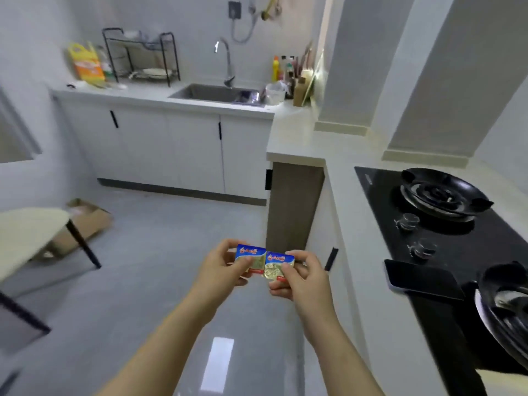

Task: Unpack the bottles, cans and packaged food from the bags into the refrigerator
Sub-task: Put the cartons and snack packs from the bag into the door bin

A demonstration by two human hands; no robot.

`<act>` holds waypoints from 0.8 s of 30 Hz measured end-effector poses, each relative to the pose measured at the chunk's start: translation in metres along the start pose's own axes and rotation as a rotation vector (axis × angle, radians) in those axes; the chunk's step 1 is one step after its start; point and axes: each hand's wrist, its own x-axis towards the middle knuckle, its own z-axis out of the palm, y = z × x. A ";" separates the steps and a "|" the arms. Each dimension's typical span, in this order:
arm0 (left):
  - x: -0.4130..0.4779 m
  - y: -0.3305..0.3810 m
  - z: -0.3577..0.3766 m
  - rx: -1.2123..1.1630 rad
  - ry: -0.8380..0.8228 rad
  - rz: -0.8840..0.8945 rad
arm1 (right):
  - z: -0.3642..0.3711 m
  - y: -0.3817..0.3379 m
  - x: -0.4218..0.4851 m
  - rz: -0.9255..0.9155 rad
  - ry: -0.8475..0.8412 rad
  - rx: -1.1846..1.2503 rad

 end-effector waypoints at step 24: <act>-0.085 -0.024 -0.469 -0.076 0.834 0.098 | 0.490 -0.035 -0.071 -0.058 -0.854 0.039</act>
